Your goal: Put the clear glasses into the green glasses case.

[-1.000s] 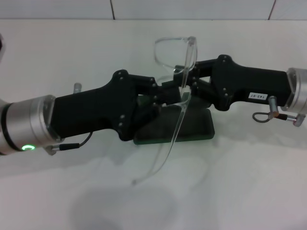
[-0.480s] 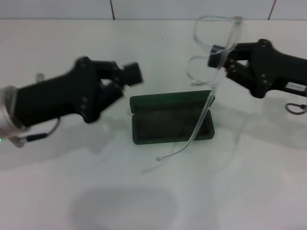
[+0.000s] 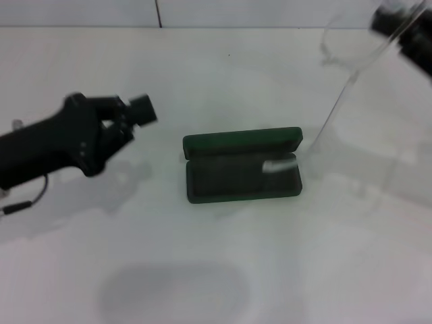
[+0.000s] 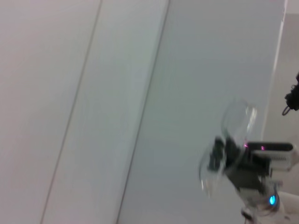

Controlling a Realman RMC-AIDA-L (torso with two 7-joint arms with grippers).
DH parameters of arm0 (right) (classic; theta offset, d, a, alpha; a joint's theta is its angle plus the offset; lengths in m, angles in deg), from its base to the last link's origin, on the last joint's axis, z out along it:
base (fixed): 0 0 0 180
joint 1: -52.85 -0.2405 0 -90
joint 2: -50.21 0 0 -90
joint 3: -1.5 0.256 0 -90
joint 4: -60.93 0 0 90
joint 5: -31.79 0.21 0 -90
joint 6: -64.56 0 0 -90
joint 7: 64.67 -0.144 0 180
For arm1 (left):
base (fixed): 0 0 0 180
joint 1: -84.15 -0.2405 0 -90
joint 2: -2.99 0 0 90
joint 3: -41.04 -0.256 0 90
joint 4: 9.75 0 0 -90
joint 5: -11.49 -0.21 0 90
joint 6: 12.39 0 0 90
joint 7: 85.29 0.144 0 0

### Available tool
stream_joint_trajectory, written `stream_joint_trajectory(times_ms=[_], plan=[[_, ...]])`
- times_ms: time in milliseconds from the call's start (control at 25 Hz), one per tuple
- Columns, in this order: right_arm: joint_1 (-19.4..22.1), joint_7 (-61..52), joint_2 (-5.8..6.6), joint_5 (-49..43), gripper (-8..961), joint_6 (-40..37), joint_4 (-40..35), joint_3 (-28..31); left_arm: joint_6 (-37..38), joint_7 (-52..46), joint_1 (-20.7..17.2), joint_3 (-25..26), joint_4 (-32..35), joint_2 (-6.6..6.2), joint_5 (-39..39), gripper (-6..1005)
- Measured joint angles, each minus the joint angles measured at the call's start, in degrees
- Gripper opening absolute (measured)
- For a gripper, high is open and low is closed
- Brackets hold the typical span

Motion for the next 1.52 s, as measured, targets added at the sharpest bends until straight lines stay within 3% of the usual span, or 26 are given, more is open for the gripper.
stream_joint_trajectory(times_ms=[120, 280, 320, 360, 400, 800, 1120, 1520], plan=[[0.0, -0.1, -0.05, 2.7, 98, -0.3, 0.2, -0.1, 0.4, 0.0, -0.2, -0.6, 0.0, 1.15, -1.5, 61], [-0.8, -0.1, -0.32, 6.8, 98, -0.4, 1.5, -0.5, 2.0, 0.4, 0.5, -1.4, 0.4, 3.90, -4.2, 61], [-1.3, 0.0, -0.38, 7.5, 98, -0.4, 2.2, -0.5, 2.0, 0.4, 0.5, -1.4, 0.4, 3.90, -4.2, 61], [-2.0, 0.2, -0.48, 8.2, 98, -0.4, 3.1, -0.5, 2.6, 1.3, 1.4, -2.8, 0.3, 5.19, -5.0, 61], [-2.6, 0.4, -0.52, 8.6, 98, -0.4, 3.8, -0.5, 2.7, 1.6, 1.6, -3.6, 0.1, 5.38, -4.8, 61], [-7.7, 3.7, -0.64, 9.7, 98, 0.1, 11.9, -2.0, 2.8, 4.1, 4.9, -19.6, 0.0, 5.50, 7.5, 60], [-9.6, 5.5, -0.73, 9.6, 98, 0.4, 14.9, -2.9, 3.1, 6.4, 8.4, -25.1, 0.5, 5.49, 16.0, 60], [-13.1, 7.9, -0.78, 9.9, 97, 1.3, 19.7, -7.1, 2.8, 7.2, 10.6, -25.7, 0.5, 5.70, 19.5, 60]])
